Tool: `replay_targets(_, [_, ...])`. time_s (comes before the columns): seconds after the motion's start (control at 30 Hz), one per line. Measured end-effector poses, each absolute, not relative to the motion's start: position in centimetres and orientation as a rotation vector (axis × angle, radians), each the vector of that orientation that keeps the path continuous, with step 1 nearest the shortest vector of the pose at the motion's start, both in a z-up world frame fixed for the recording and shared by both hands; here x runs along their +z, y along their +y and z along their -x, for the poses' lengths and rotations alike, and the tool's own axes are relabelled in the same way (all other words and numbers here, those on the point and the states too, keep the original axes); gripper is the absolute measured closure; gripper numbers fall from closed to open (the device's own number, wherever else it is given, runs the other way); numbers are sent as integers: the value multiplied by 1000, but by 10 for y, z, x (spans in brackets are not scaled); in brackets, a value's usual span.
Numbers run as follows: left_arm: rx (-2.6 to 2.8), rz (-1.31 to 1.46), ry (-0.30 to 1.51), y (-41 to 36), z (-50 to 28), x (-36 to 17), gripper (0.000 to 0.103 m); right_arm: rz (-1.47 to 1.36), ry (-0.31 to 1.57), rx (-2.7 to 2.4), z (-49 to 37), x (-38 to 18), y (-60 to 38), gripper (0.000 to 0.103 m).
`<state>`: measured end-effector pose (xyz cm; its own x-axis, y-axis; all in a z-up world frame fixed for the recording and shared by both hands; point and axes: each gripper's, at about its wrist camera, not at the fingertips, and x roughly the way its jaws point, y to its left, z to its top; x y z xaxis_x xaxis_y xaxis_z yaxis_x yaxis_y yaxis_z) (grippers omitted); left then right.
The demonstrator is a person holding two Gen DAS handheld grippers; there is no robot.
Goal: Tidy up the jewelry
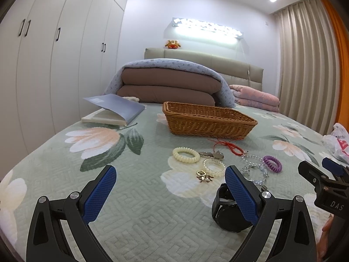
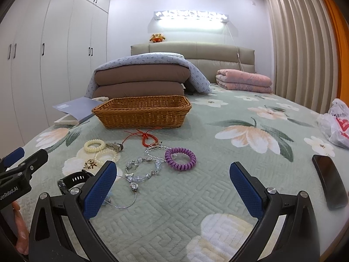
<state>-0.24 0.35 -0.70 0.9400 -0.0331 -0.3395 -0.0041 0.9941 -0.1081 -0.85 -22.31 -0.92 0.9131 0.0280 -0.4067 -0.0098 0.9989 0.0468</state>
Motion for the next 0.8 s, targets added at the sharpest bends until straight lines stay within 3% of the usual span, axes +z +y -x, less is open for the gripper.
replay_targets(0.8, [-11, 84, 344, 1, 2, -7, 3, -34, 437, 15, 6, -11, -221, 0])
